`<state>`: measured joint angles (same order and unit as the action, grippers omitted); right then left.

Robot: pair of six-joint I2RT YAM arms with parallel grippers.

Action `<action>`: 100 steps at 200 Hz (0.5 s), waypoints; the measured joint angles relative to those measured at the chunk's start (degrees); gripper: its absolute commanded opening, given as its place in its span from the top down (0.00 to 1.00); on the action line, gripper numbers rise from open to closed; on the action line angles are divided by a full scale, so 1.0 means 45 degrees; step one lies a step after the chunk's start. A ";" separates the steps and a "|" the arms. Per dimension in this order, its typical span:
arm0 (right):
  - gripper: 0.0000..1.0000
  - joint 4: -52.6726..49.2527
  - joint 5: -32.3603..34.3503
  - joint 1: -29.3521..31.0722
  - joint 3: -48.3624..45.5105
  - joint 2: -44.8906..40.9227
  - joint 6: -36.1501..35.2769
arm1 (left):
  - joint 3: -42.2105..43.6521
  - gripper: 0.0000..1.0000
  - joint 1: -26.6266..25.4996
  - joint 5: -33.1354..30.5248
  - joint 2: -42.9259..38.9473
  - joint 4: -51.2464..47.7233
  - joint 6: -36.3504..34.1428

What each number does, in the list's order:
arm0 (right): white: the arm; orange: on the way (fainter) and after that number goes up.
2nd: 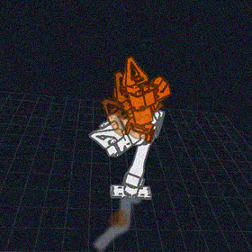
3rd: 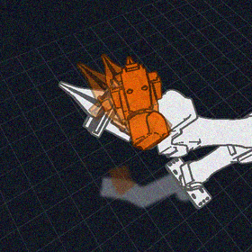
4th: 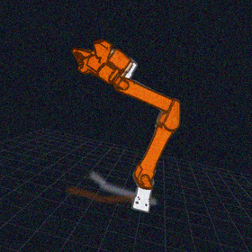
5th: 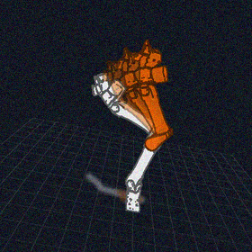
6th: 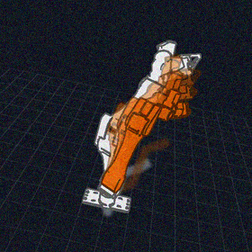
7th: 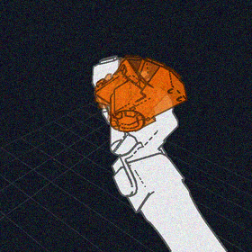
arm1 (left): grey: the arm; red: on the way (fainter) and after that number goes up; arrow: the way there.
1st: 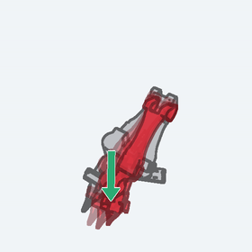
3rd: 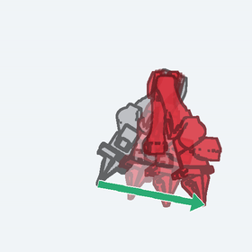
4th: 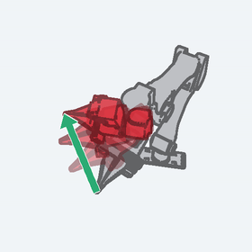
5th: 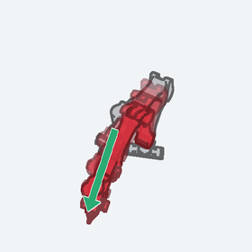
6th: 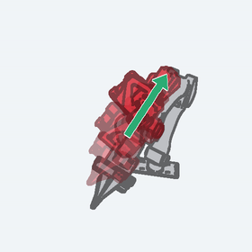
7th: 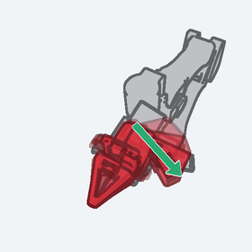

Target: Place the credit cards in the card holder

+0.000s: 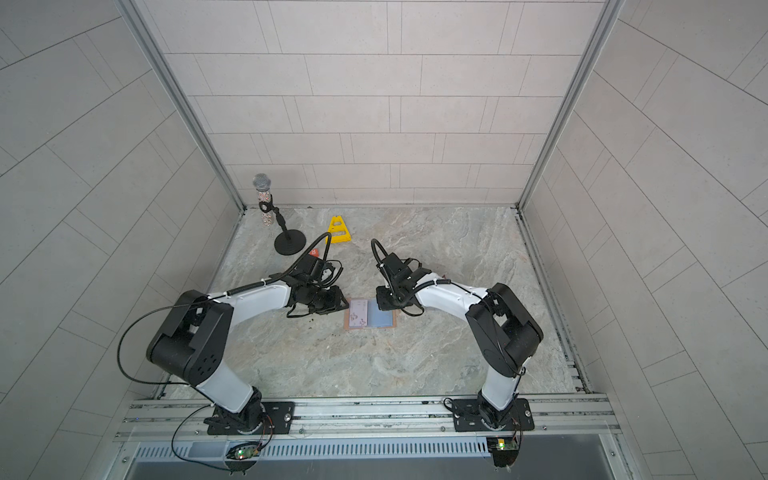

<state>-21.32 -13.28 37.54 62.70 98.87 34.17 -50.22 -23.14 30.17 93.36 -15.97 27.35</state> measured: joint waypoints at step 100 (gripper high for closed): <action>0.93 0.0223 -0.0748 -0.0044 -0.0500 0.0607 -0.0243 | -0.1234 0.70 -0.1987 0.1418 0.1457 0.0753 0.0675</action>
<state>-20.32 -16.64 37.34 60.45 101.60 33.08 -55.77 -32.08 36.56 99.92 -12.58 30.39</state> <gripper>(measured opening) 0.083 0.303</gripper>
